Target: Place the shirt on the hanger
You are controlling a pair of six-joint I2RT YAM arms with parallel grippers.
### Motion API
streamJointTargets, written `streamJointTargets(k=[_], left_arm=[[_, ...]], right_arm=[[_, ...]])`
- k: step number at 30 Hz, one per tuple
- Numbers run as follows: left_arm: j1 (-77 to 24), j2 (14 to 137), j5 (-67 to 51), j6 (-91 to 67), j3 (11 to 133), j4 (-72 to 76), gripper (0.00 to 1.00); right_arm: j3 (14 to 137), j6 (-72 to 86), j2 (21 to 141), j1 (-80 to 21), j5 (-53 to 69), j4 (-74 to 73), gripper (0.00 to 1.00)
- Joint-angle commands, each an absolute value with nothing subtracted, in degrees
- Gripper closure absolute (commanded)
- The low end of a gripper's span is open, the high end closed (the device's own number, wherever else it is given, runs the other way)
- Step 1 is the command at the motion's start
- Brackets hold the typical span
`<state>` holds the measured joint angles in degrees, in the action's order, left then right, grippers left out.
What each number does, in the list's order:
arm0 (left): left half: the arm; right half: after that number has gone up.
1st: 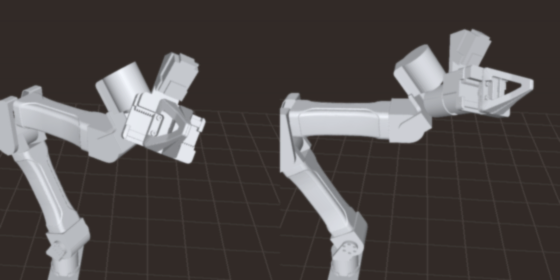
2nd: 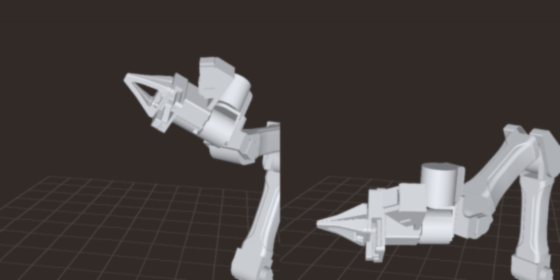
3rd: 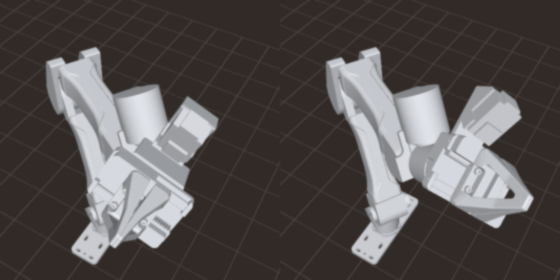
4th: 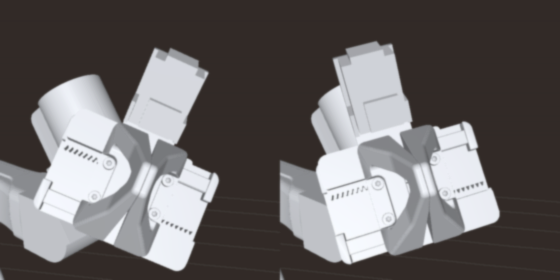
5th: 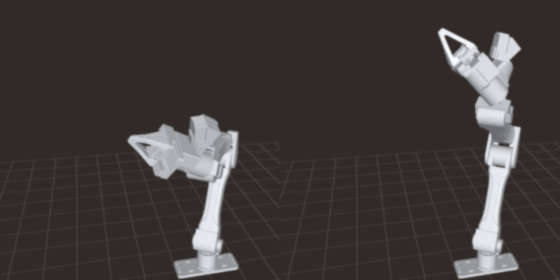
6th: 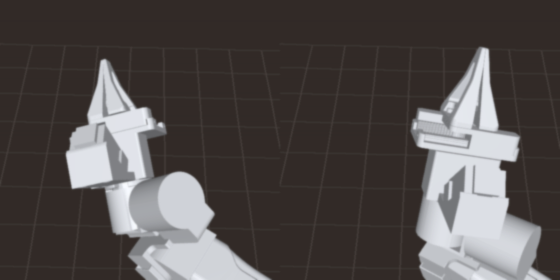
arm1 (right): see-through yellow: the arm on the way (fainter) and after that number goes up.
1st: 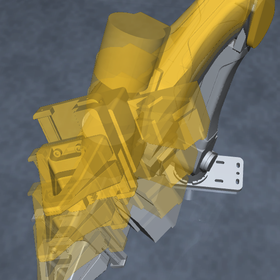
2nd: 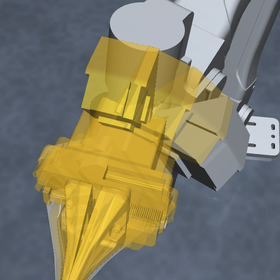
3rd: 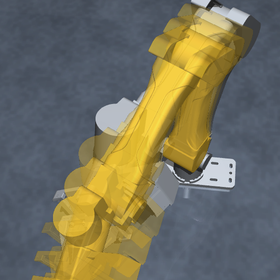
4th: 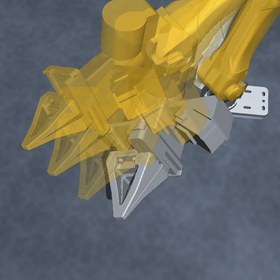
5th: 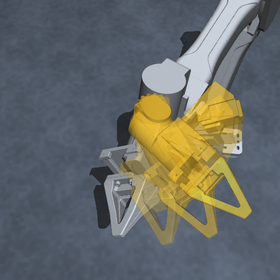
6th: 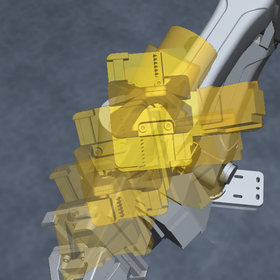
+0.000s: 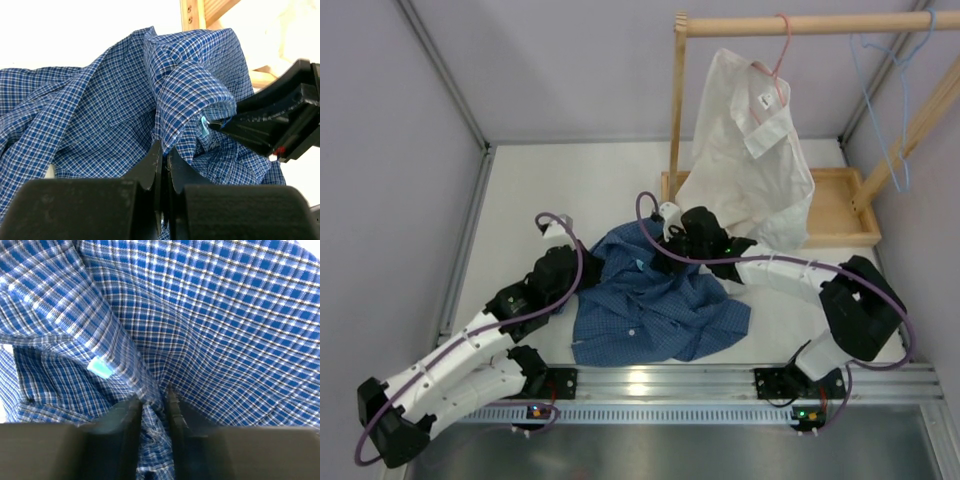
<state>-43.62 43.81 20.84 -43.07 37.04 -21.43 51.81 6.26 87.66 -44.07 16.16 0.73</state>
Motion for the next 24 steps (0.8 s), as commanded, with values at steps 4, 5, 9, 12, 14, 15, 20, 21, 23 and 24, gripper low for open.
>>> streamJointTargets(k=[4,5,9,12,14,15,20,21,23,24], left_arm=[[-43.86,43.06,23.64,-42.98,38.23,-21.71,1.0],[-43.86,43.33,23.38,-41.67,38.67,-21.71,1.0],[-43.86,46.31,17.95,-36.4,41.57,-19.44,1.0],[-43.86,48.24,9.43,-32.62,41.92,-15.92,0.91],[-43.95,49.04,1.29,-30.59,40.79,-10.05,0.82],[-44.03,49.91,-2.68,-29.98,40.26,-7.24,0.8],[-45.97,53.87,-3.97,-23.21,44.89,-5.87,0.5],[-45.97,54.66,-2.13,-22.16,45.7,-6.76,0.33],[-45.97,54.76,-0.71,-19.69,46.67,-7.64,0.1],[-45.97,54.84,1.3,-18.21,46.76,-7.65,0.06]], right_arm=[[50.97,6.85,82.91,-43.86,17.16,4.94,1.0],[51.59,7.03,81.4,-43.94,15.4,3.18,1.0],[59.56,8.7,75.59,-44.38,-0.56,-13.06,1.0],[62.65,11.07,71.73,-44.47,-7.28,-24.32,1.0],[62.67,11.43,69.18,-44.56,-7.38,-29.68,1.0],[61.45,11.25,68.21,-44.56,-7.03,-30.23,1.0],[58.89,9.49,64.25,-44.38,-7.47,-32.25,1.0],[59.06,9.32,64.07,-44.38,-7.56,-33.3,1.0],[59.33,9.05,63.9,-44.3,-7.82,-33.92,1.0],[59.67,8.88,63.72,-44.12,-8.26,-34.36,1.0]])
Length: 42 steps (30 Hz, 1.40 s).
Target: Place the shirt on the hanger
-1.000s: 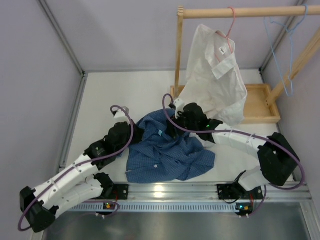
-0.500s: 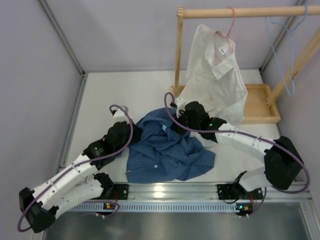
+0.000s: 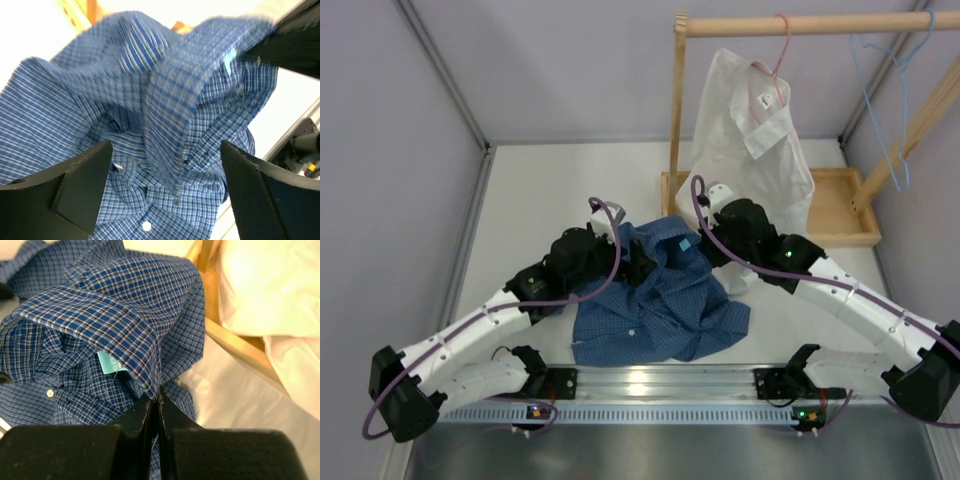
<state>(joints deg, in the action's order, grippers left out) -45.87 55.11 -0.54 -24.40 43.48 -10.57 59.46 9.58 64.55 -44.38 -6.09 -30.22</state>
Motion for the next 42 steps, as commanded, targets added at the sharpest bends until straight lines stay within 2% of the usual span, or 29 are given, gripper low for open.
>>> streamJointTargets(k=[1,5,6,8,10,13,16,20,22,25,27,30,31,32,33,34,35,36,42], left_arm=[[-45.97,54.84,1.49,-17.5,46.76,-7.65,0.05],[-46.05,56.33,0.71,-14.6,46.41,-6.86,0.09],[-46.05,57.21,0.27,-14.15,46.32,-6.59,0.12],[-46.32,57.92,-3.24,-14.15,45.79,-6.33,0.27],[-46.93,57.83,-4.83,-14.85,43.52,-4.05,0.35],[-50.17,56.61,-4.41,-15.99,39.48,1.46,0.35],[-50.8,55.81,-3.87,-17.75,35.88,6.74,0.31],[-50.8,57.38,-3.0,-19.07,34.72,10.19,0.35],[-50.8,59.05,-0.8,-19.77,35.24,10.28,0.43],[-50.8,61.61,6.75,-20.92,35.86,10.28,0.63],[-50.8,61.79,10.09,-21.53,35.95,10.28,0.66],[-50.8,61.96,9.5,-21.97,36.56,10.55,0.76],[-50.8,62.22,8.54,-22.15,36.74,10.46,0.95],[-50.8,62.4,8.09,-22.32,36.91,10.46,1.0],[-50.8,62.32,7.74,-22.76,37.0,10.28,1.0],[-50.8,62.23,7.21,-23.11,37.0,10.02,1.0],[-50.8,61.62,7.12,-23.38,37.18,9.5,1.0],[-50.8,61.26,7.21,-24.25,37.35,8.71,1.0],[-50.8,59.86,9.58,-28.64,41.04,-2.79,1.0]], right_arm=[[59.94,8.7,63.81,-44.03,-8.17,-34.54,1.0],[60.73,8.79,63.81,-43.6,-7.39,-34.63,1.0],[61.25,8.79,64.07,-43.42,-6.95,-34.63,1.0],[61.7,8.7,64.33,-42.98,-6.86,-34.72,1.0],[62.4,9.05,64.77,-42.02,-6.59,-34.89,1.0],[63.19,9.75,65.39,-40.7,-5.98,-34.89,1.0],[63.63,9.84,65.92,-40.69,-4.84,-34.89,1.0],[64.16,9.76,66.09,-40.69,-3.96,-34.89,1.0],[64.42,9.93,65.66,-40.69,-3.08,-34.89,1.0],[64.69,9.84,64.6,-40.69,-1.41,-34.46,1.0],[64.51,10.02,63.99,-40.69,-0.62,-34.1,1.0],[64.25,10.02,63.46,-40.61,-0.35,-34.28,1.0],[64.25,10.11,63.37,-40.61,-0.61,-34.19,1.0],[64.25,10.19,63.28,-40.52,-1.05,-34.28,1.0],[64.34,10.37,63.02,-40.43,-1.14,-34.28,1.0],[64.42,10.37,62.76,-40.34,-0.97,-34.19,0.95],[64.68,10.46,62.49,-40.34,-0.62,-34.28,0.64],[64.86,10.37,61.45,-40.34,-0.44,-34.28,0.56],[73.72,7.92,57.48,-39.03,-2.1,-40.31,0.37]])
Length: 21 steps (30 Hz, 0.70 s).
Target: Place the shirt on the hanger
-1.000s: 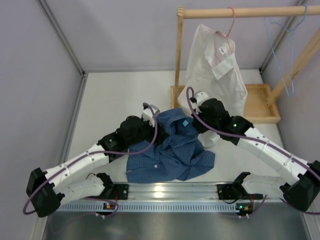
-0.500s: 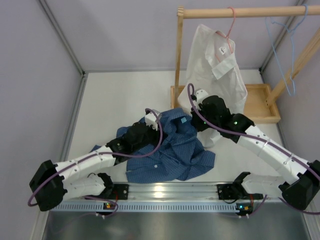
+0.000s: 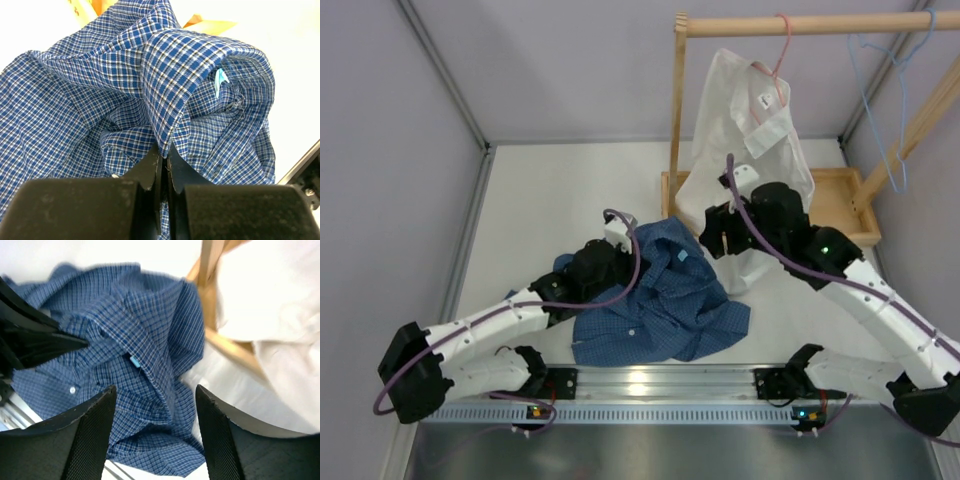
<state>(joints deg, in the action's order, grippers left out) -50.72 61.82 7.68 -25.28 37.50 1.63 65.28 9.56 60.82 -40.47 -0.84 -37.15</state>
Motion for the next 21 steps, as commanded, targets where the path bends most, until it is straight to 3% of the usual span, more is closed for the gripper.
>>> streamJointTargets(k=[1,7,13,19,21], left_arm=[[-50.8,59.51,9.75,-29.09,41.22,-3.86,1.0],[-50.8,54.41,11.68,-34.71,40.6,-10.71,1.0],[-50.8,52.38,12.84,-37.0,44.54,-20.72,1.0],[-50.8,52.65,8.26,-34.45,48.69,-27.68,1.0],[-50.8,51.42,7.82,-34.54,48.08,-27.69,1.0]], right_arm=[[75.83,7.56,57.57,-38.76,-3.85,-41.82,0.37],[92.09,6.24,61.7,-33.41,-17.3,-50.61,0.22],[97.56,2.47,60.39,-25.41,-38.46,-42.92,0.13],[97.47,-4.66,61.43,-10.48,-37.45,-39.02,0.08],[99.48,-3.52,63.97,-1.55,-28.25,-41.47,0.08]])
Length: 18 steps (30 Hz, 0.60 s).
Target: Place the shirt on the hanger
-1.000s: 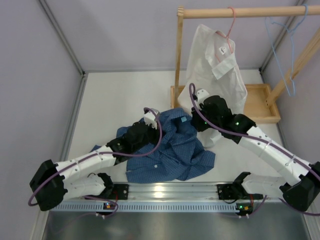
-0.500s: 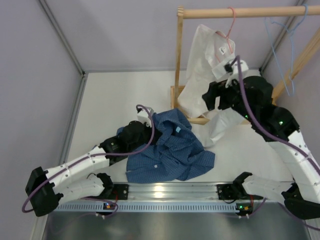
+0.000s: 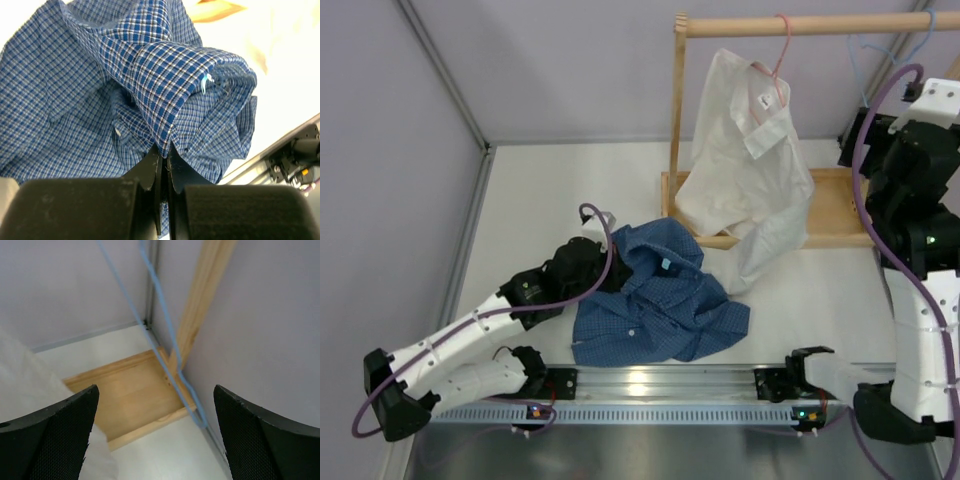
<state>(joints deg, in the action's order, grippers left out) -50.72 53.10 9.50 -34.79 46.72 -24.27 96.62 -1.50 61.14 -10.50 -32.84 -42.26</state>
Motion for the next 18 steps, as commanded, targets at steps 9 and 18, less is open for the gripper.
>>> streamJointTargets(k=[9,18], left_arm=[[-50.8,52.82,6.33,-32.35,48.96,-32.34,1.0],[-50.8,51.95,3.52,-30.24,45.62,-32.96,1.0]], right_arm=[[106.95,-1.32,75.83,18.61,-3.12,-45.17,0.04],[111.36,-2.55,83.32,19.07,10.8,-48.25,0.32]])
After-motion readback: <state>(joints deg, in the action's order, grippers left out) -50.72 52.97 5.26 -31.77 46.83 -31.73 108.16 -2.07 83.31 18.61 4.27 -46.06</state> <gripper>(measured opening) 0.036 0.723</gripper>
